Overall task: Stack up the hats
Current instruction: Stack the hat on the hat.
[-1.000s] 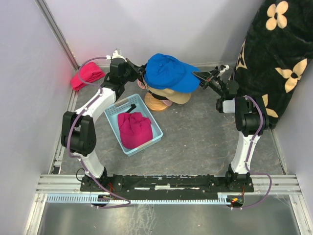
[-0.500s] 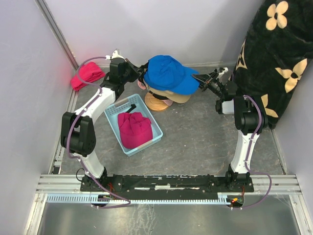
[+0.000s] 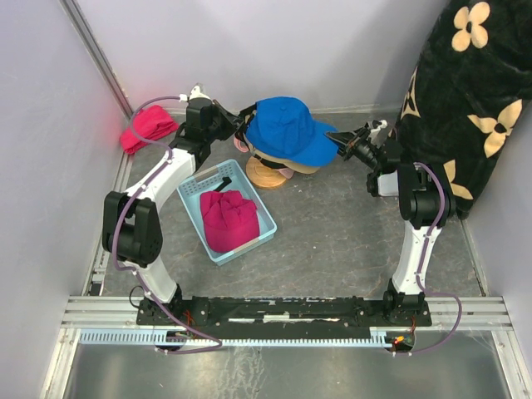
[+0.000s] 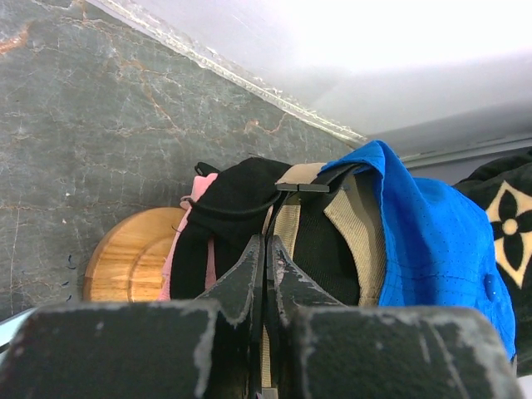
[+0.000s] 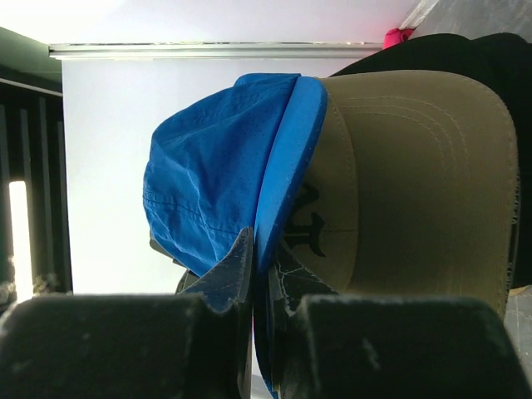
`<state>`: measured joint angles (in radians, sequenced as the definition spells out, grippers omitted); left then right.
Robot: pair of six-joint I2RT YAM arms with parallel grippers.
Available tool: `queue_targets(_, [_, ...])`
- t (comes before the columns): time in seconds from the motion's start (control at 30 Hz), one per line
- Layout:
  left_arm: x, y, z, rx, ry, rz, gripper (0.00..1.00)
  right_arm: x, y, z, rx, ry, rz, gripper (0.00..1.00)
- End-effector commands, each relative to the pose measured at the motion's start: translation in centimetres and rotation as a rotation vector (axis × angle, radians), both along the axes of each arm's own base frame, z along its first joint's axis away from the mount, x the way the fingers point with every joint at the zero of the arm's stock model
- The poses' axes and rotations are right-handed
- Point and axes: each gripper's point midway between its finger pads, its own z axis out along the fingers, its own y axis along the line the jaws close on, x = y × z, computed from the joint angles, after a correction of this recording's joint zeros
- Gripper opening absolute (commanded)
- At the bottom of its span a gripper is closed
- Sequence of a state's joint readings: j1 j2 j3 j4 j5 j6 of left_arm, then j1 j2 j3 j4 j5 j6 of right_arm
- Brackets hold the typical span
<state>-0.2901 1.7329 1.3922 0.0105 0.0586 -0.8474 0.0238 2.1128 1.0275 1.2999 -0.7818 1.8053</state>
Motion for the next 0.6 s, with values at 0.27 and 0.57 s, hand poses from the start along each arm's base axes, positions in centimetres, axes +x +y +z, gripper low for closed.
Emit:
queue_targets(0.27, [-0.2, -1.3, 2.2, 0.033, -0.058, -0.056, 0.03, 1.0, -0.1, -5.6, -0.116, 0.083, -0.045, 0.12])
queue_targets(0.57, [-0.1, -1.1, 0.2, 0.078, -0.014, -0.046, 0.03, 1.2, 0.2, -7.1, -0.139, 0.120, -0.041, 0.13])
